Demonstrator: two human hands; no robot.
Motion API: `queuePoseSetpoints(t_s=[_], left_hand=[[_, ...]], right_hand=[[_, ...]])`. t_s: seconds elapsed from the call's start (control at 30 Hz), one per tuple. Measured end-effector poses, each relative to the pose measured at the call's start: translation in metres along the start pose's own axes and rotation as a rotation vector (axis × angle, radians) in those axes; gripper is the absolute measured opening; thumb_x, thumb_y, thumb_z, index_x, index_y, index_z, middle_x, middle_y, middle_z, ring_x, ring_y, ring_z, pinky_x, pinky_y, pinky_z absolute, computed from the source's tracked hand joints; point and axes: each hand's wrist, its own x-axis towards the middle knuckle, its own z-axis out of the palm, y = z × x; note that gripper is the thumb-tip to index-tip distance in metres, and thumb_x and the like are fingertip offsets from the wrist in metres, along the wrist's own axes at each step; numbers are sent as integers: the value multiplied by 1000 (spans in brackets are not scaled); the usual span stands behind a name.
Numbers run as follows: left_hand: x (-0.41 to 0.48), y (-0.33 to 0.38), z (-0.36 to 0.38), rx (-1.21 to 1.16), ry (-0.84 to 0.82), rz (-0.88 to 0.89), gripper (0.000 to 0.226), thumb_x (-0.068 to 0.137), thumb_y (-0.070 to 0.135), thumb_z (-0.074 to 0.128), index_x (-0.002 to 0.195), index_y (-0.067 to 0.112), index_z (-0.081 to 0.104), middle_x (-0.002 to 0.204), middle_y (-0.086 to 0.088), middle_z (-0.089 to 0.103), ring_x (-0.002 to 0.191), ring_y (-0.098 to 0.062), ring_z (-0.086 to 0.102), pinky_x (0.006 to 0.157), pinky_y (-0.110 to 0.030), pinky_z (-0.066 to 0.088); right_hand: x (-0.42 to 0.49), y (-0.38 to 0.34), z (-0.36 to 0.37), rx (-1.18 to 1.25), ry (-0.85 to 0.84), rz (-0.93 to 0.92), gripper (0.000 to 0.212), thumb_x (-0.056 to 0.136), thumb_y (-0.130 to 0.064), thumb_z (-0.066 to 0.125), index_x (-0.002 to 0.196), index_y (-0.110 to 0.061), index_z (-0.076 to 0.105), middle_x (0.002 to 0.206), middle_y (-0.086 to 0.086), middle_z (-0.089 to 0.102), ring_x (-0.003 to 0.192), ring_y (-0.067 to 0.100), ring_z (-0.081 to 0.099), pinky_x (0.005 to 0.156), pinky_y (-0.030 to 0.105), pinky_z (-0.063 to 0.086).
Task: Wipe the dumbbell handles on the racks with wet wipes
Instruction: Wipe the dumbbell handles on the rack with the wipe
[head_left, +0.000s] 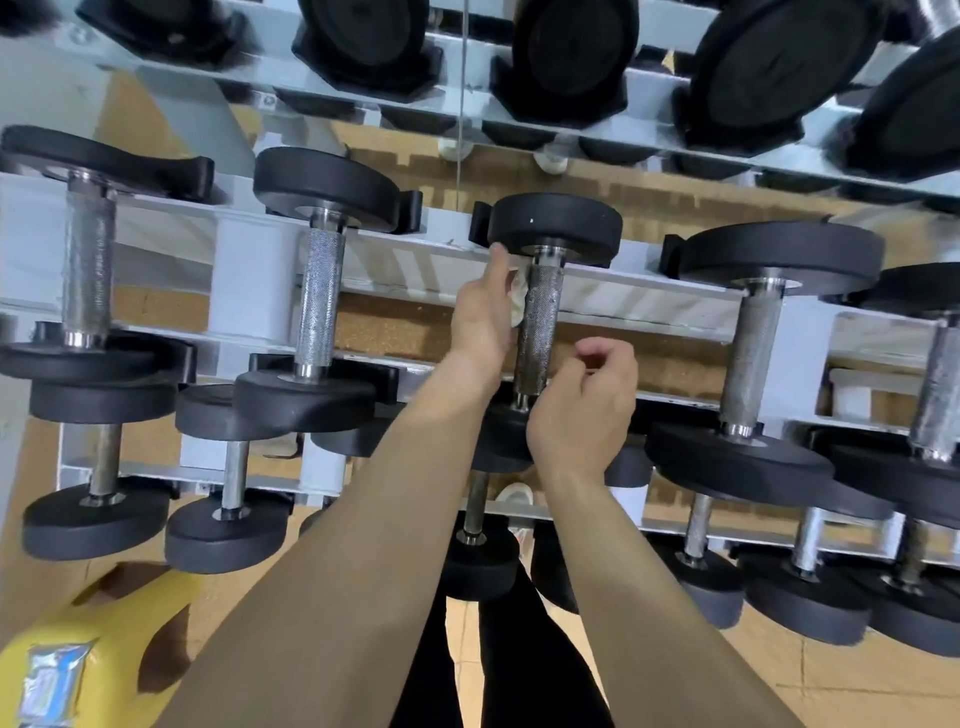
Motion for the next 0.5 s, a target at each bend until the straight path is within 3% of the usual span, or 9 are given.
queuePoseSetpoints(t_s=[0.07, 0.17, 0.23, 0.33, 0.4, 0.5], left_hand=[[-6, -8, -1, -95, -26, 90, 41, 105, 39, 47, 91, 9, 70, 89, -10, 73, 81, -24, 65, 90, -42, 54], [-10, -42, -18, 67, -157, 188, 40, 106, 33, 49, 78, 13, 68, 67, 0, 63, 64, -18, 56, 69, -34, 47], [-10, -57, -33, 204, -285, 203, 32, 106, 29, 50, 89, 16, 74, 73, 4, 66, 70, -11, 55, 72, -33, 44], [-3, -53, -44, 308, -403, 190, 27, 106, 22, 50, 110, 15, 75, 99, 1, 76, 93, -15, 67, 88, -33, 50], [3, -34, -36, 198, -371, 114, 27, 99, 18, 52, 101, -2, 71, 94, -4, 72, 86, -19, 65, 91, -38, 53], [9, 6, -22, -191, -310, -66, 23, 94, 1, 46, 102, -5, 66, 97, -16, 67, 92, -27, 66, 84, -38, 58]], right_hand=[[3, 2, -1, -31, -13, -15, 17, 90, -7, 46, 98, -20, 54, 103, -3, 56, 93, 16, 52, 75, 31, 39], [3, 2, -2, -68, -4, -15, 17, 90, -7, 44, 94, -21, 54, 100, -6, 56, 90, 12, 50, 73, 30, 37], [3, 2, -1, -85, 2, -13, 17, 90, -6, 45, 92, -20, 54, 99, -7, 56, 88, 11, 48, 72, 30, 33], [2, 2, -1, -103, -9, -30, 17, 90, -7, 44, 88, -21, 53, 98, -6, 56, 87, 12, 48, 72, 31, 32], [1, 2, 0, -111, -7, -40, 17, 89, -9, 42, 85, -21, 52, 96, -6, 56, 87, 13, 48, 72, 33, 34], [2, 4, 0, -121, 2, -44, 16, 88, -8, 43, 84, -20, 52, 94, -5, 57, 85, 12, 49, 72, 34, 36]])
